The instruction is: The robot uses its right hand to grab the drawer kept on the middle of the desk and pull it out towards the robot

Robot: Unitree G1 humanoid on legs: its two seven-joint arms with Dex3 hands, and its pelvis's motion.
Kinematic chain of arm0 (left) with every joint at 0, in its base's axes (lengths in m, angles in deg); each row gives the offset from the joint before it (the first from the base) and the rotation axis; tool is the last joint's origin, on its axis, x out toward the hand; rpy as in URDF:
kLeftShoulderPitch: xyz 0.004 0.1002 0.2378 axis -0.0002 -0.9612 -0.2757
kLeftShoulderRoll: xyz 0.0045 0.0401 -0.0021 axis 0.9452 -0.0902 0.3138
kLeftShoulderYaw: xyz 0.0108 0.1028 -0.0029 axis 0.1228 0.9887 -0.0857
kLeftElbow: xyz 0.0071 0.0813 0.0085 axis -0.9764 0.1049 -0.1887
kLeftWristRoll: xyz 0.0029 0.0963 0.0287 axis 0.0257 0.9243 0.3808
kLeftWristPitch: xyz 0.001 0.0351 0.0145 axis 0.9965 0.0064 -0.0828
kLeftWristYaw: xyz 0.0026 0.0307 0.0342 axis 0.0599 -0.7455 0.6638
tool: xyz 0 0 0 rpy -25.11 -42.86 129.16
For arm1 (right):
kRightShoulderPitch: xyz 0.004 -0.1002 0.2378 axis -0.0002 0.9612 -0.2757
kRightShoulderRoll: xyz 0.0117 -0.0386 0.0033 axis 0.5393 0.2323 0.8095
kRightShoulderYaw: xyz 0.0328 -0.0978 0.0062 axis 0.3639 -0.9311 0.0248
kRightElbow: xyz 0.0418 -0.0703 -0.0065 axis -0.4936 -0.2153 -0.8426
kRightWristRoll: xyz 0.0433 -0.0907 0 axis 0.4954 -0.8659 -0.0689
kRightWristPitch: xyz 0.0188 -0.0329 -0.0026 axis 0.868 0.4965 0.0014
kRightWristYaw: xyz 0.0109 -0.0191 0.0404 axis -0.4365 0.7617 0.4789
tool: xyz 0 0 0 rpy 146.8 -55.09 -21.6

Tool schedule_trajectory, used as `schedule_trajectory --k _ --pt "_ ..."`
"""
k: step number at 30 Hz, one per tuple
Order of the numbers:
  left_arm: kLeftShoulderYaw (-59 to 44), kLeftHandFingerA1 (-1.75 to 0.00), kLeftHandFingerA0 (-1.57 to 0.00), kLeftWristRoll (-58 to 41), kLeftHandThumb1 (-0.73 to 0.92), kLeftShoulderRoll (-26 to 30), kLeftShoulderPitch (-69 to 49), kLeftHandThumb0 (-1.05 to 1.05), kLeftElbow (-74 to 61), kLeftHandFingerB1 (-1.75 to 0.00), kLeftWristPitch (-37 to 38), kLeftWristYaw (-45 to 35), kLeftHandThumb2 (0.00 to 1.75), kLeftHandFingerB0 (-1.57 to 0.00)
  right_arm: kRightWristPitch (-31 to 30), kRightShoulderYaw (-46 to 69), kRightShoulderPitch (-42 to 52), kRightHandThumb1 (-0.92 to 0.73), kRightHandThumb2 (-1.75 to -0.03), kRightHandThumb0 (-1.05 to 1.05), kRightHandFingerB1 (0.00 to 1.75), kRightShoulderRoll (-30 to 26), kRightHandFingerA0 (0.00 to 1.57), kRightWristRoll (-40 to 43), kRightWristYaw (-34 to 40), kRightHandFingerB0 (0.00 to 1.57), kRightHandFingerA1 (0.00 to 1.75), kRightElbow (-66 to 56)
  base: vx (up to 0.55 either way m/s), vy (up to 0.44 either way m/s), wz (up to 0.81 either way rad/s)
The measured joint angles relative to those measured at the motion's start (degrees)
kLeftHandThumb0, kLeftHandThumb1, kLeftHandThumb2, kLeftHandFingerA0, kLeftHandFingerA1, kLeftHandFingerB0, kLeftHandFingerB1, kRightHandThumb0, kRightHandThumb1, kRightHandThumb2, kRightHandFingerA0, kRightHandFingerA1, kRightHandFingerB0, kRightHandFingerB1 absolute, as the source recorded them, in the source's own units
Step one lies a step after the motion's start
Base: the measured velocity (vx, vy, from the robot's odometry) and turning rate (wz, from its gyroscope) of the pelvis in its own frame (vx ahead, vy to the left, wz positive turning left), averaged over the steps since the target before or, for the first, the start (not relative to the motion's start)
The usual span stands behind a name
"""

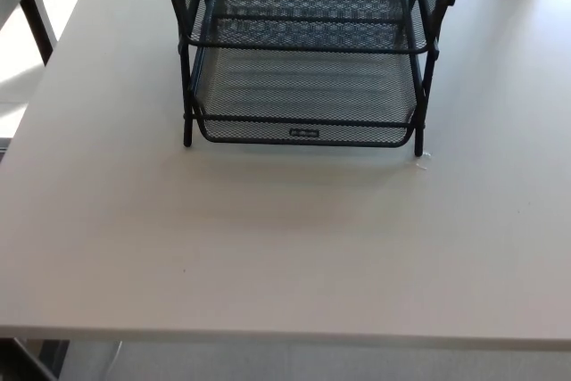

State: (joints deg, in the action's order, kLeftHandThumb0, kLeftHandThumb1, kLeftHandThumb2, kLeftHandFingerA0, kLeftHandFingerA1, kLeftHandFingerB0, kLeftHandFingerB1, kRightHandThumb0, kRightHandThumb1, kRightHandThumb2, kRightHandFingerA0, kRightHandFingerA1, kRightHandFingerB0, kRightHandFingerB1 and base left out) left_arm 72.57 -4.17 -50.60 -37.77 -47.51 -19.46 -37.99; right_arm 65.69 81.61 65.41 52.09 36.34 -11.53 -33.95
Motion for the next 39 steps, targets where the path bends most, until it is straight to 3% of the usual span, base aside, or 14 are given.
schedule_trajectory --k 1,10,15,16,17,18,24,27,29,30,33,34,38,39 --pt "-0.21 -0.82 -0.79 0.07 0.59 1.01 -0.42 -0.32 -1.60 -0.53 0.19 -0.30 0.57 -0.75 0.09 -0.28 -0.04 -0.56 -0.89 -0.71 0.47 -0.64 0.68 -0.46 0.56 0.15 0.82 -0.28 0.00 0.000 0.00" --pt "-1.47 -0.80 -0.78 1.13 0.59 10.37 -5.41 -0.32 -15.73 -0.52 2.75 -4.03 0.58 -0.74 1.52 0.96 0.67 -0.55 -0.90 -0.74 0.48 -6.45 0.83 -3.36 7.39 0.19 0.94 -2.49 0.00 0.000 0.00" --pt "-1.67 -0.82 -0.79 1.88 0.59 11.91 -6.54 -0.32 -17.29 -0.52 3.97 -5.40 0.57 -0.74 1.50 3.81 2.12 -0.70 -0.61 -0.72 0.37 -10.44 0.80 -3.69 9.73 0.24 0.75 -2.88 0.00 0.000 0.00" --pt "-1.72 -0.82 -0.78 1.96 0.59 11.91 -6.58 -0.33 -17.36 -0.52 4.13 -5.60 0.58 -0.74 1.32 4.34 2.47 -0.56 -0.92 -0.74 0.47 -10.81 0.76 -3.67 9.86 0.15 0.77 -3.06 0.00 0.000 0.00" --pt "-1.74 -0.84 -0.79 2.08 0.59 11.91 -6.60 -0.32 -17.41 -0.53 4.33 -5.77 0.57 -0.75 1.15 5.07 2.79 -0.69 -0.61 -0.71 0.37 -11.22 0.80 -3.61 9.96 0.23 0.73 -3.16 0.00 0.000 0.00" --pt "-1.77 -0.83 -0.80 2.12 0.58 11.90 -6.60 -0.32 -17.48 -0.53 4.36 -5.87 0.57 -0.75 1.04 5.68 3.10 -0.54 -0.90 -0.72 0.48 -11.49 0.75 -3.48 9.97 0.17 0.75 -3.29 0.00 0.000 0.00" --pt "-2.22 -0.80 -0.79 2.31 0.59 11.83 -7.01 -0.32 -18.02 -0.53 4.60 -6.63 0.57 -0.74 -0.28 9.84 3.99 -0.68 -0.61 -0.71 0.35 -14.48 0.77 -2.33 8.91 0.25 0.69 -3.29 0.00 0.000 0.00" --pt "-2.43 -0.78 -0.79 2.53 0.59 11.82 -7.18 -0.31 -18.03 -0.52 4.77 -6.78 0.58 -0.74 -1.81 10.44 3.86 -0.53 -0.90 -0.73 0.47 -14.92 0.75 -2.10 8.58 0.20 0.74 -2.89 0.00 0.000 0.00" --pt "-2.52 -0.79 -0.78 2.63 0.59 11.76 -7.24 -0.32 -18.04 -0.52 4.92 -6.87 0.58 -0.74 -2.64 10.89 4.01 -0.69 -0.61 -0.73 0.37 -15.09 0.69 -1.88 8.23 0.25 0.69 -3.08 0.00 0.000 0.00" --pt "-2.58 -0.81 -0.79 2.65 0.59 11.74 -7.27 -0.31 -18.05 -0.52 5.01 -6.91 0.57 -0.74 -2.97 11.32 4.20 -0.57 -0.92 -0.79 0.48 -15.27 0.68 -1.77 8.00 0.21 0.73 -3.36 0.00 0.000 0.00" --pt "-2.90 -0.82 -0.78 2.68 0.59 11.56 -7.48 -0.32 -18.41 -0.54 5.07 -7.06 0.58 -0.74 -3.64 13.03 4.17 -0.68 -0.61 -0.70 0.34 -16.56 0.54 -1.01 7.28 0.23 0.63 -3.25 0.00 0.000 0.00" --pt "-2.95 -0.79 -0.77 2.68 0.60 11.55 -7.48 -0.32 -18.44 -0.53 5.09 -7.10 0.58 -0.74 -3.74 13.66 4.06 -0.58 -0.93 -0.76 0.46 -16.92 0.45 -0.74 7.01 0.15 0.68 -3.20 0.00 0.000 0.00" --pt "-3.04 -0.80 -0.78 2.70 0.59 11.53 -7.48 -0.31 -18.45 -0.52 5.11 -7.41 0.58 -0.73 -3.90 17.68 3.69 -0.67 -0.60 -0.70 0.40 -19.61 0.63 0.07 6.93 0.21 0.79 -4.22 0.00 0.000 0.00" --pt "-3.05 -0.80 -0.77 2.70 0.60 11.51 -7.47 -0.32 -18.45 -0.53 5.11 -7.53 0.58 -0.73 -3.95 18.47 3.72 -0.54 -0.90 -0.72 0.49 -20.04 0.65 0.14 7.04 0.15 0.87 -4.90 0.00 0.000 0.00"
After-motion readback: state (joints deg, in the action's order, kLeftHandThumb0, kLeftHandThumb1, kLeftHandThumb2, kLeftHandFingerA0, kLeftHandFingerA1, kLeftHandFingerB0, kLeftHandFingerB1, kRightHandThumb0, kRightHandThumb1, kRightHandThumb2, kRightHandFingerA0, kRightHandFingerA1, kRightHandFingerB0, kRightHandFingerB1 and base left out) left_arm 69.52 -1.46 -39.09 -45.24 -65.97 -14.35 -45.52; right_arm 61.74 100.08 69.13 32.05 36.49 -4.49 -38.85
